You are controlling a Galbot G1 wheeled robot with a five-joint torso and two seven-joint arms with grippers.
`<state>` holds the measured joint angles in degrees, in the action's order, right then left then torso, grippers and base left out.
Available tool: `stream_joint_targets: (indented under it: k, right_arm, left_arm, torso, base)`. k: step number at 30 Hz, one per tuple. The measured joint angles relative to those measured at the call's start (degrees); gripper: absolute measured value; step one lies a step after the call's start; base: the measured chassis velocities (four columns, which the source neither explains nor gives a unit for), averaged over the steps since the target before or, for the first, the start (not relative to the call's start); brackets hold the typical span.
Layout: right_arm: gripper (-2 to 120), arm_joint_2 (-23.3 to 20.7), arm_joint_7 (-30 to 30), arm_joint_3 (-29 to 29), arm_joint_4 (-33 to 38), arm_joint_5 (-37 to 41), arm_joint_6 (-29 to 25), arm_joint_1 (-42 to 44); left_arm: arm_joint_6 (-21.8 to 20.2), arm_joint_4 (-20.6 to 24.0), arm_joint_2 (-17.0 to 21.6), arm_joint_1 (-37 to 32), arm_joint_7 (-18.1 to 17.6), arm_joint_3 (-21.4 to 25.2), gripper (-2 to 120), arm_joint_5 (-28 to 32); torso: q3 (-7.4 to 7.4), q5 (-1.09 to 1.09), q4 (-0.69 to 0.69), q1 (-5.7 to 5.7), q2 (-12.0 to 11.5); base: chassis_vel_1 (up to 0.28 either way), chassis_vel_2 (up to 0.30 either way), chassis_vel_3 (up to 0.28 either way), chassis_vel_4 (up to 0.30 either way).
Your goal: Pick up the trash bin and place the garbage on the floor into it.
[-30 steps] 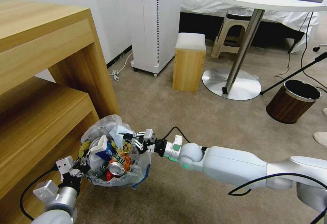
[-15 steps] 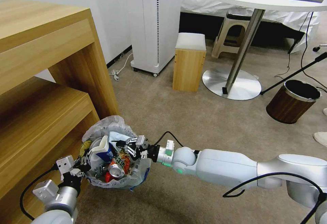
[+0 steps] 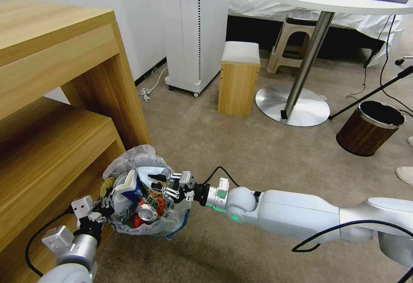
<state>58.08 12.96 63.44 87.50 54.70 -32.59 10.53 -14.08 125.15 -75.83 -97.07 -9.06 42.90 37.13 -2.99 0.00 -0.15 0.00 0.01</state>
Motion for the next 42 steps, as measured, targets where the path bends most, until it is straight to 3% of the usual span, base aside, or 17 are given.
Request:
stream_joint_targets:
  k: [5, 7, 10, 22, 23, 24, 27, 28, 32, 36, 42]
  right_arm:
    - [63, -1.4, -0.1, 0.1, 1.0, -0.1, 0.1, -0.2]
    - [76, -2.2, -0.1, 0.3, 1.0, -0.2, 0.3, -0.2]
    - [82, -2.6, -0.1, 0.3, 1.0, -0.2, 0.3, -0.1]
    - [68, -3.1, -1.4, -1.6, 3.8, -1.1, 0.2, 0.6]
    - [70, -3.5, -4.4, -6.8, 6.4, -1.1, 1.2, 1.7]
    - [70, -3.5, -4.4, -6.8, 6.4, -1.1, 1.2, 1.7]
    - [76, -5.2, -8.7, -16.2, 9.3, -0.1, 3.7, 4.2]
    - [76, -5.2, -8.7, -16.2, 9.3, -0.1, 3.7, 4.2]
    - [84, -8.7, -9.7, -26.9, 11.2, 1.0, 4.5, 8.1]
    - [86, -10.3, -9.8, -31.9, 12.0, 1.5, 4.8, 10.4]
    - [90, -15.0, -11.5, -46.2, 13.4, 2.4, 6.5, 17.9]
  left_arm:
    - [0.0, 0.1, 0.0, 0.0, -0.1, 0.1, 2, 0.1]
    - [0.0, 0.3, -0.1, 0.0, -0.1, 0.1, 2, 0.2]
    - [0.0, 0.4, -0.3, -0.1, -0.1, 0.0, 2, 0.2]
    - [0.0, -0.8, -0.4, 0.4, -0.1, 0.0, 2, 0.1]
    - [0.0, -0.8, -0.2, 0.3, -0.1, 0.3, 2, 0.1]
    - [0.0, -0.8, -0.2, 0.3, -0.1, 0.3, 2, 0.1]
    - [-0.2, -0.3, 0.2, -0.4, -0.1, 0.5, 2, 0.1]
    - [-0.2, -0.3, 0.2, -0.4, -0.1, 0.5, 2, 0.1]
    - [-1.3, 0.4, 2.2, -2.7, -0.9, 0.5, 2, 0.7]
    - [-1.7, 1.1, 3.2, -4.2, -1.1, 0.5, 2, 1.1]
    - [-3.0, 1.7, 5.9, -7.2, -2.2, 0.4, 2, 3.6]
  torso:
    - [0.0, 0.0, 0.0, 0.0, 0.0]
    - [0.0, 0.0, 0.0, 0.0, 0.0]
    - [0.0, 0.0, 0.0, 0.0, 0.0]
    - [0.0, -0.01, 0.0, 0.0, 0.0]
    - [0.0, 0.0, 0.01, 0.0, 0.0]
    - [0.0, 0.0, 0.01, 0.0, 0.0]
    - [0.0, 0.0, 0.0, 0.0, 0.0]
    - [0.0, 0.0, 0.0, 0.0, 0.0]
    - [0.0, 0.0, 0.0, 0.0, 0.0]
    - [0.0, 0.01, -0.01, 0.0, 0.0]
    - [0.0, 0.01, 0.01, 0.0, 0.0]
  base:
    - [0.0, 0.0, 0.0, 0.0]
    - [0.0, 0.0, 0.0, 0.0]
    - [0.0, 0.0, 0.0, 0.0]
    - [0.0, 0.0, 0.0, 0.0]
    - [0.0, 0.0, 0.0, 0.0]
    - [0.0, 0.0, 0.0, 0.0]
    - [0.0, 0.0, 0.0, 0.0]
    - [0.0, 0.0, 0.0, 0.0]
    - [0.0, 0.0, 0.0, 0.0]
    - [0.0, 0.0, 0.0, 0.0]
    - [0.0, 0.0, 0.0, 0.0]
